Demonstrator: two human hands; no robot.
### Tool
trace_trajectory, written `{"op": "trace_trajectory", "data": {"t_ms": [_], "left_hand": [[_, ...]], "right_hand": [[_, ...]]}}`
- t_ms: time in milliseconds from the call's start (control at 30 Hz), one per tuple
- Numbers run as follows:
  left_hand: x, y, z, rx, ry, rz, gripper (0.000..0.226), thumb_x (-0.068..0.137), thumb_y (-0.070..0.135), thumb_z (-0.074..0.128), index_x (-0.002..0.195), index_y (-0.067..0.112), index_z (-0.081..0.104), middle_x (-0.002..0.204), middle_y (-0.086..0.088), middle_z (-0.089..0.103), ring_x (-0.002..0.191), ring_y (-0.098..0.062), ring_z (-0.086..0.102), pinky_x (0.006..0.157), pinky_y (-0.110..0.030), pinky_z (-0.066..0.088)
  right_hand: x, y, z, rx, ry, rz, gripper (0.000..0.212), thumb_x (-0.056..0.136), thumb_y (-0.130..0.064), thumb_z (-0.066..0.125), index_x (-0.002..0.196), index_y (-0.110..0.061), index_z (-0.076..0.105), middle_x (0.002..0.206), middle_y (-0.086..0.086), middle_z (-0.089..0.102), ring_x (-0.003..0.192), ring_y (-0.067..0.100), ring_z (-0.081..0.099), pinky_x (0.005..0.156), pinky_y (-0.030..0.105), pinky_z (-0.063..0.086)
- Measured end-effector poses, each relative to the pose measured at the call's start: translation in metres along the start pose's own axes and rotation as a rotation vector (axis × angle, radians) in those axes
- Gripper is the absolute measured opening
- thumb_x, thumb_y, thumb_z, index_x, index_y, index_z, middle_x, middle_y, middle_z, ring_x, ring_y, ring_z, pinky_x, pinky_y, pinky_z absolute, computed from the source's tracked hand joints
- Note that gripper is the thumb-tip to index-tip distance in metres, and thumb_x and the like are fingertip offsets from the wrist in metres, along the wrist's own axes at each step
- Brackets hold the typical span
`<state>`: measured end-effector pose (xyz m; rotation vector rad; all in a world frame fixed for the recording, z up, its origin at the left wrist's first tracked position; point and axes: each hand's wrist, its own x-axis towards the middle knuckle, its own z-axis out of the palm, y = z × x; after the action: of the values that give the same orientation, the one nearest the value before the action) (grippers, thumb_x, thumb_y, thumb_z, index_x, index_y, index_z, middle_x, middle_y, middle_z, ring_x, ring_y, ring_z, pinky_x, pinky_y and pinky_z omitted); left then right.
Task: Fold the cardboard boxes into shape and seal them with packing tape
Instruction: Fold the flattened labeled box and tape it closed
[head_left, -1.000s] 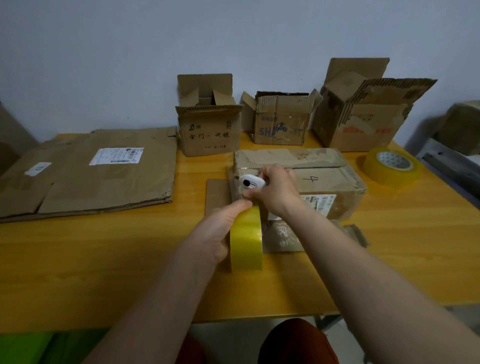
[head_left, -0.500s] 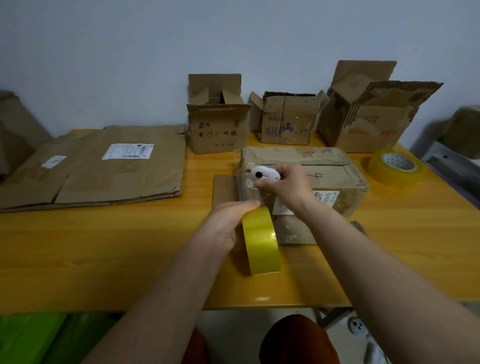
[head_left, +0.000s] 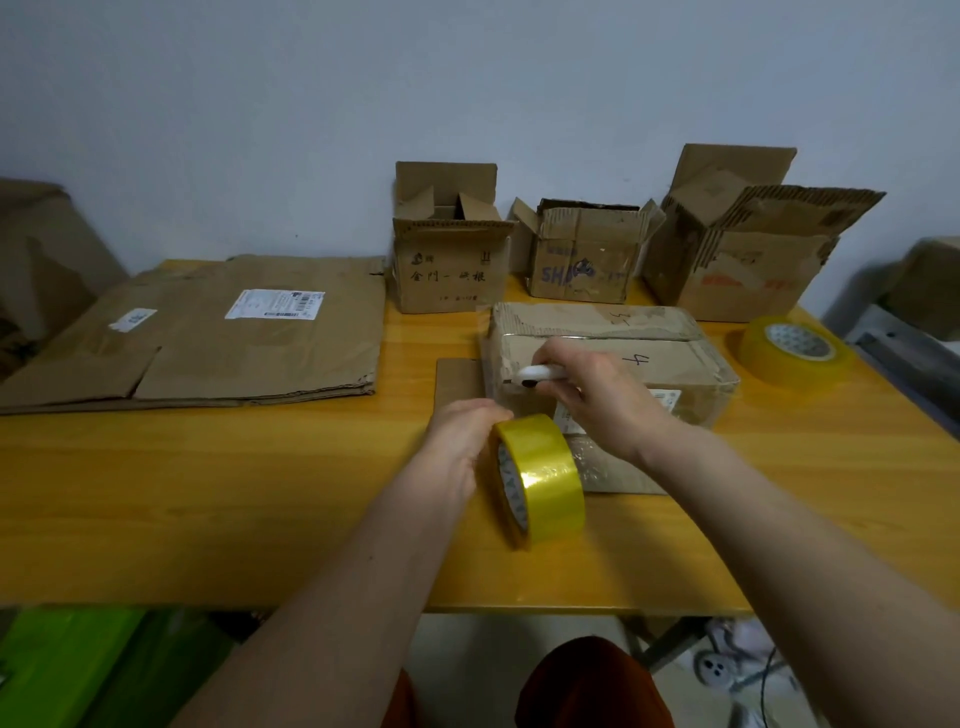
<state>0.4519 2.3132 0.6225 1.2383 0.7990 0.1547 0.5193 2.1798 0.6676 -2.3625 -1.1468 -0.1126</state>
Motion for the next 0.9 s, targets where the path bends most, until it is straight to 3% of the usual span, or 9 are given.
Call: {"op": "trace_trajectory", "data": {"t_ms": [100,167,267,400,533,633,733,800,900], "left_hand": [[0.002,-0.001,0.000,-0.042,-0.018,-0.021,0.011,0.082,0.004,0.069,0.090,0.009,0.066,0.094,-0.010,0.067,0.095,-0.025,0.062,0.089,-0.034,0.052],[0.002,-0.002,0.001,-0.082,-0.039,-0.058,0.006,0.082,0.002,0.067,0.081,0.008,0.065,0.087,-0.011,0.067,0.090,-0.025,0.064,0.093,-0.037,0.051],[0.006,-0.003,0.002,-0.118,-0.054,-0.092,0.010,0.082,0.000,0.065,0.076,0.007,0.063,0.077,-0.011,0.066,0.076,-0.023,0.063,0.085,-0.037,0.052],[0.010,-0.003,0.002,-0.120,-0.045,-0.113,0.007,0.080,-0.001,0.063,0.078,0.006,0.063,0.075,-0.011,0.063,0.069,-0.022,0.060,0.065,-0.031,0.049],[0.012,-0.003,0.000,-0.070,-0.021,-0.124,0.009,0.079,0.003,0.065,0.072,0.009,0.062,0.069,-0.007,0.061,0.061,-0.018,0.057,0.058,-0.027,0.045],[0.013,-0.002,-0.001,-0.044,-0.020,-0.127,0.009,0.080,0.009,0.070,0.073,0.010,0.064,0.069,-0.005,0.065,0.058,-0.015,0.060,0.047,-0.023,0.041],[0.014,0.000,0.000,-0.015,-0.038,-0.127,0.009,0.080,0.010,0.072,0.080,0.010,0.063,0.079,-0.008,0.067,0.067,-0.017,0.063,0.051,-0.026,0.042],[0.014,0.001,0.001,0.005,-0.043,-0.123,0.010,0.080,0.010,0.072,0.082,0.009,0.062,0.083,-0.009,0.067,0.070,-0.019,0.062,0.052,-0.027,0.043],[0.012,0.001,-0.002,0.006,-0.045,-0.113,0.010,0.080,0.010,0.072,0.083,0.009,0.062,0.080,-0.008,0.066,0.065,-0.017,0.060,0.037,-0.020,0.043]], "right_hand": [[0.002,-0.002,0.002,-0.009,0.010,-0.010,0.015,0.093,-0.015,0.059,0.107,-0.016,0.060,0.093,0.002,0.065,0.078,0.011,0.052,0.060,0.020,0.035],[0.003,-0.004,0.003,-0.035,-0.006,-0.014,0.017,0.093,-0.014,0.058,0.110,-0.014,0.062,0.096,0.005,0.067,0.083,0.016,0.055,0.068,0.025,0.038],[0.005,-0.008,0.003,-0.061,-0.032,-0.017,0.020,0.093,-0.014,0.056,0.113,-0.013,0.062,0.101,0.009,0.067,0.093,0.024,0.060,0.078,0.034,0.046],[0.010,-0.015,0.006,-0.129,-0.059,-0.024,0.018,0.094,-0.014,0.055,0.109,-0.011,0.064,0.104,0.009,0.066,0.096,0.025,0.060,0.082,0.040,0.047],[0.014,-0.019,0.011,-0.308,-0.073,-0.081,0.019,0.094,-0.007,0.051,0.110,-0.008,0.061,0.106,0.008,0.062,0.095,0.026,0.060,0.079,0.037,0.049],[0.012,-0.012,0.006,-0.294,-0.085,-0.058,0.018,0.094,-0.005,0.052,0.108,-0.008,0.062,0.106,0.009,0.064,0.096,0.026,0.060,0.080,0.038,0.048],[0.010,-0.008,0.003,-0.304,-0.086,-0.049,0.019,0.095,-0.007,0.051,0.110,-0.008,0.062,0.107,0.010,0.064,0.096,0.025,0.060,0.081,0.038,0.047],[0.010,-0.009,0.007,-0.392,-0.079,-0.084,0.019,0.095,-0.008,0.049,0.110,-0.010,0.061,0.108,0.007,0.064,0.097,0.024,0.060,0.072,0.033,0.044],[0.012,-0.011,0.011,-0.441,-0.047,-0.100,0.016,0.095,-0.011,0.050,0.108,-0.013,0.060,0.107,0.004,0.063,0.097,0.022,0.060,0.066,0.028,0.035]]}}
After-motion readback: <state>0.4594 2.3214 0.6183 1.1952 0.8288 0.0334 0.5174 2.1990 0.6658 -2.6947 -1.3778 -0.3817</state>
